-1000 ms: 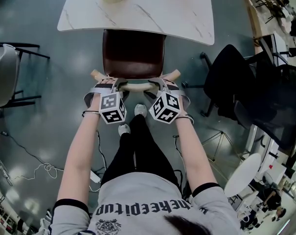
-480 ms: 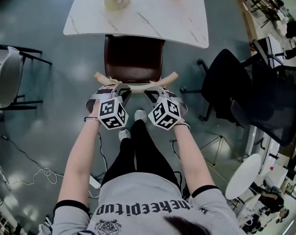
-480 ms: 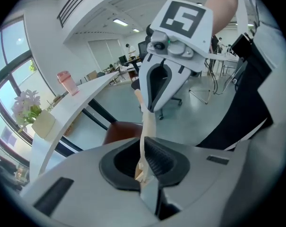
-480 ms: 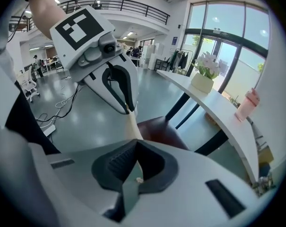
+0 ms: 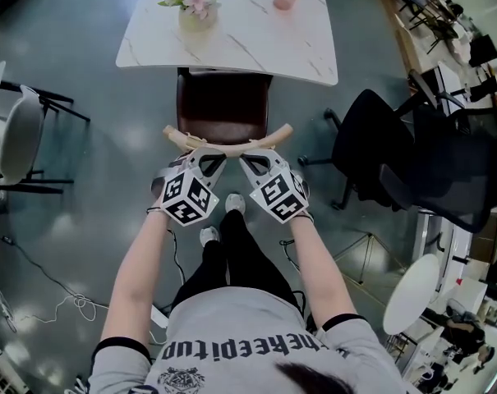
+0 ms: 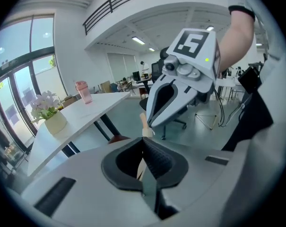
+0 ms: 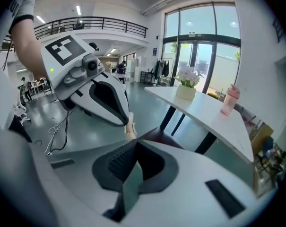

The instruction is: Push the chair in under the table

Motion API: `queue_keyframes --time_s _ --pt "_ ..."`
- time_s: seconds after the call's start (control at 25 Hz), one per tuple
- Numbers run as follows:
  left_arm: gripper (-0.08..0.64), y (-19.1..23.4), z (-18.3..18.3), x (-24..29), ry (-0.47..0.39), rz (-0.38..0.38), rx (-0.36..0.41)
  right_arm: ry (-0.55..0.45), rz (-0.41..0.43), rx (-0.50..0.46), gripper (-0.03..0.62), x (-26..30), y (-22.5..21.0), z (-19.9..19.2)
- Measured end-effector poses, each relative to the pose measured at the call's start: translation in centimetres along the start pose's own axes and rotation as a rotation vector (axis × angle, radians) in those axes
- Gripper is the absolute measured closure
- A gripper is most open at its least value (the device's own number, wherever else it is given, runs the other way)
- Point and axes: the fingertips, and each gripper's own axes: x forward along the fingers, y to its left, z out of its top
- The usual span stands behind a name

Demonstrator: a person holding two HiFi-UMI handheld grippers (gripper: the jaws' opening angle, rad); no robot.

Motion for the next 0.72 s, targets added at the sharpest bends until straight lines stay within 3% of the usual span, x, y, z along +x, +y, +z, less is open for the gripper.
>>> queue_keyframes --time_s 0.72 --pt "0.545 -2.2 7.6 -11.2 -0.332 0.103 -0.126 -0.310 -0.060 0.086 0.582 -9.5 5.7 9.1"
